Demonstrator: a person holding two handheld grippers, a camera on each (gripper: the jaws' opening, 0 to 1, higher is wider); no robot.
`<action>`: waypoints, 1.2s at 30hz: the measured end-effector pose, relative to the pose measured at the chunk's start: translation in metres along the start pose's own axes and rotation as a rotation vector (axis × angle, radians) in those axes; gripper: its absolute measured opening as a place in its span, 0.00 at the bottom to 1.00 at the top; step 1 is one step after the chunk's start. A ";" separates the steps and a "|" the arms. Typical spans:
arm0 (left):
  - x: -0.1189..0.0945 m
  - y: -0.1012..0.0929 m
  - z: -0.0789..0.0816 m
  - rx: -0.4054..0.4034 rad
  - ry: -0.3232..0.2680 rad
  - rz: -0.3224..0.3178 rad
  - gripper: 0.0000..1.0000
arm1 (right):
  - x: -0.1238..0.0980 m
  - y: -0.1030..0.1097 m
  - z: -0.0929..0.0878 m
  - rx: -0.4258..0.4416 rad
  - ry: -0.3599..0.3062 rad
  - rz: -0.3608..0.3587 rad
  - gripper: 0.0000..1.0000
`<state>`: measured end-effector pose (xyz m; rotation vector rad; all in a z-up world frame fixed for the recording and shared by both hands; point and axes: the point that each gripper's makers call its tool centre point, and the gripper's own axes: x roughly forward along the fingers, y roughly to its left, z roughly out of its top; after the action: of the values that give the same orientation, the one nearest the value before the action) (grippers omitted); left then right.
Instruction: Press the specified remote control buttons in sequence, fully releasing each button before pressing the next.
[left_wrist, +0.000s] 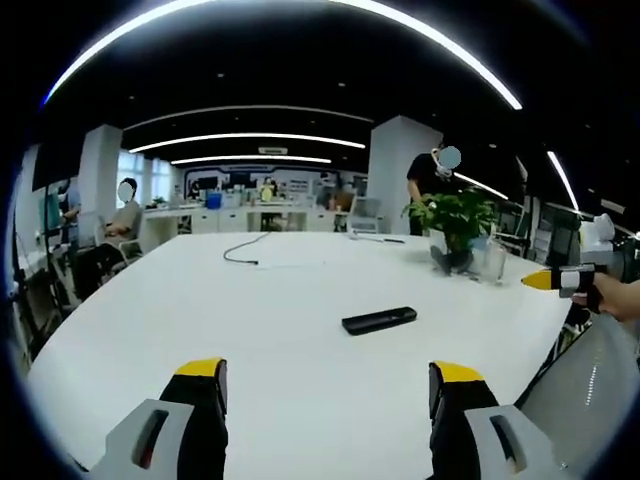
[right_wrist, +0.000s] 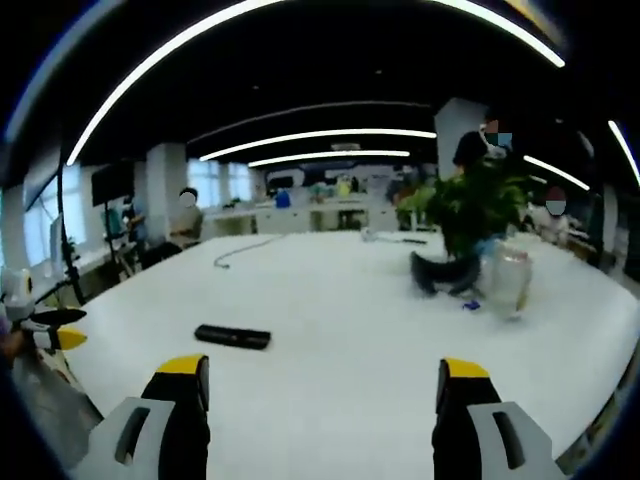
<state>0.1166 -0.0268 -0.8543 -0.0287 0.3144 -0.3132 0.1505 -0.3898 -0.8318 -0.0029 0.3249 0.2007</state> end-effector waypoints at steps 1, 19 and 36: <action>0.001 0.003 -0.002 0.001 0.016 0.012 0.85 | 0.000 -0.002 0.002 -0.006 -0.009 -0.010 0.93; -0.003 0.006 0.006 -0.021 -0.037 0.027 0.85 | 0.000 0.002 -0.001 0.016 -0.007 0.023 0.91; -0.004 0.009 -0.001 -0.018 -0.006 0.060 0.86 | -0.001 0.023 -0.004 -0.023 0.004 0.116 0.85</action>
<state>0.1149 -0.0172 -0.8545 -0.0377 0.3114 -0.2513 0.1437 -0.3680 -0.8343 -0.0073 0.3266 0.3190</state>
